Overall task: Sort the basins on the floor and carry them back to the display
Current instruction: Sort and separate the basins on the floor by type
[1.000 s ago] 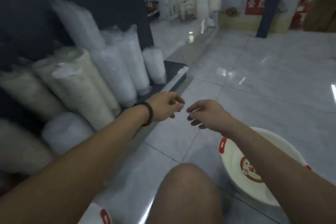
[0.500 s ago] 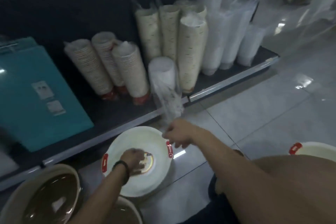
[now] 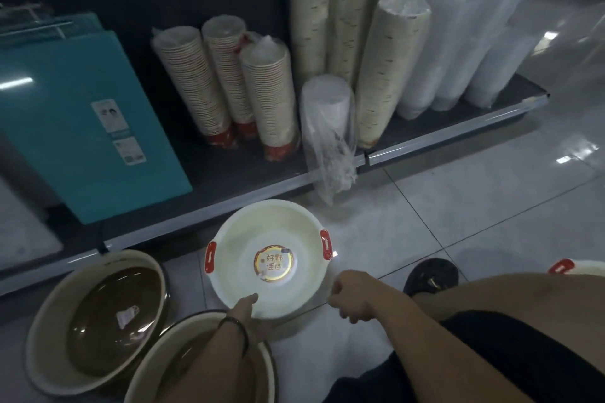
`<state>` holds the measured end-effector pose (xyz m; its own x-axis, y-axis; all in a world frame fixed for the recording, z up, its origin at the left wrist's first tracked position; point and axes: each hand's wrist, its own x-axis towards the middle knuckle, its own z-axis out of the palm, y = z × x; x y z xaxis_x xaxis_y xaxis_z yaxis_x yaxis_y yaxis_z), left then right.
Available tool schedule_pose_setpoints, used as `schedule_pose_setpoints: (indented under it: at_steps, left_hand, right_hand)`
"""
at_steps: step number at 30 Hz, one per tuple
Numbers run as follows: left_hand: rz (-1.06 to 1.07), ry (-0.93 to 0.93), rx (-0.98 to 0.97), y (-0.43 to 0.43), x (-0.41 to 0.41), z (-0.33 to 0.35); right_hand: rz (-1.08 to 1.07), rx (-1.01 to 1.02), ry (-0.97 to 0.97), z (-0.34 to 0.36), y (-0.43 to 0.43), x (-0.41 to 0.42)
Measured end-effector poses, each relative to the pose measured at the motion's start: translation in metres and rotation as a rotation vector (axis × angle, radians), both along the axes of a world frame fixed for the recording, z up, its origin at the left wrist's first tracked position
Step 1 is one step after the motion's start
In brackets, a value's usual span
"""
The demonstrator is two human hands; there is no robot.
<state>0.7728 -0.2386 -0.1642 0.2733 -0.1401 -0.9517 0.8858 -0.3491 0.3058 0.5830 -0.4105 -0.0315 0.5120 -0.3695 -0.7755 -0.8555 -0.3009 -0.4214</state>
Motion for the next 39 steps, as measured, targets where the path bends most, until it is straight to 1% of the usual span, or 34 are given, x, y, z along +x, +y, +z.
schedule_pose_setpoints:
  at_steps: [3, 5, 9, 11, 13, 16, 19, 22, 24, 26, 30, 32, 34, 36, 39]
  left_hand:
    - [0.159, -0.011, -0.039, -0.008, -0.008, 0.021]
    - [0.236, -0.019, -0.054, -0.013, -0.013, 0.023]
    - [0.227, -0.052, -0.077, -0.026, -0.016, 0.025]
    - [0.161, -0.078, -0.073, -0.038, -0.015, 0.033]
    - [0.065, -0.093, -0.022, -0.048, -0.014, 0.039]
    - [-0.007, -0.114, 0.002, -0.057, -0.031, 0.049]
    - [-0.036, -0.094, -0.067, -0.065, -0.069, 0.063]
    - [-0.059, -0.047, -0.18, -0.084, -0.103, 0.088]
    - [-0.127, -0.043, -0.263, -0.103, -0.124, 0.112]
    - [-0.228, -0.071, -0.327, -0.125, -0.144, 0.139]
    - [-0.481, -0.19, -0.47, -0.186, -0.19, 0.183]
    - [-0.632, -0.227, -0.542, -0.221, -0.218, 0.204]
    - [-0.821, -0.235, -0.591, -0.256, -0.248, 0.228]
    - [-1.005, -0.255, -0.598, -0.29, -0.275, 0.249]
    - [-1.135, -0.434, -0.595, -0.348, -0.314, 0.271]
  right_hand:
    - [-0.017, 0.02, 0.062, -0.003, -0.007, -0.008]
    - [-0.046, 0.052, 0.05, -0.003, -0.008, -0.011]
    - [-0.09, 0.08, 0.01, -0.003, -0.011, -0.016]
    - [-0.115, 0.073, -0.003, -0.002, -0.014, -0.02]
    - [-0.167, 0.032, -0.036, 0.0, -0.016, -0.024]
    - [-0.327, -0.065, -0.132, 0.002, -0.023, -0.027]
    - [-0.497, -0.132, -0.167, 0.008, -0.036, -0.028]
    - [-0.825, -0.108, -0.229, 0.026, -0.059, -0.042]
    - [-1.032, -0.085, -0.286, 0.05, -0.085, -0.068]
    - [-1.132, -0.135, -0.328, 0.077, -0.113, -0.11]
    - [-1.297, -0.309, -0.555, 0.136, -0.152, -0.207]
    - [-1.365, -0.436, -0.621, 0.159, -0.166, -0.255]
    - [-1.409, -0.601, -0.625, 0.172, -0.178, -0.303]
    - [-1.454, -0.72, -0.614, 0.175, -0.188, -0.35]
    - [-1.534, -0.824, -0.588, 0.174, -0.186, -0.423]
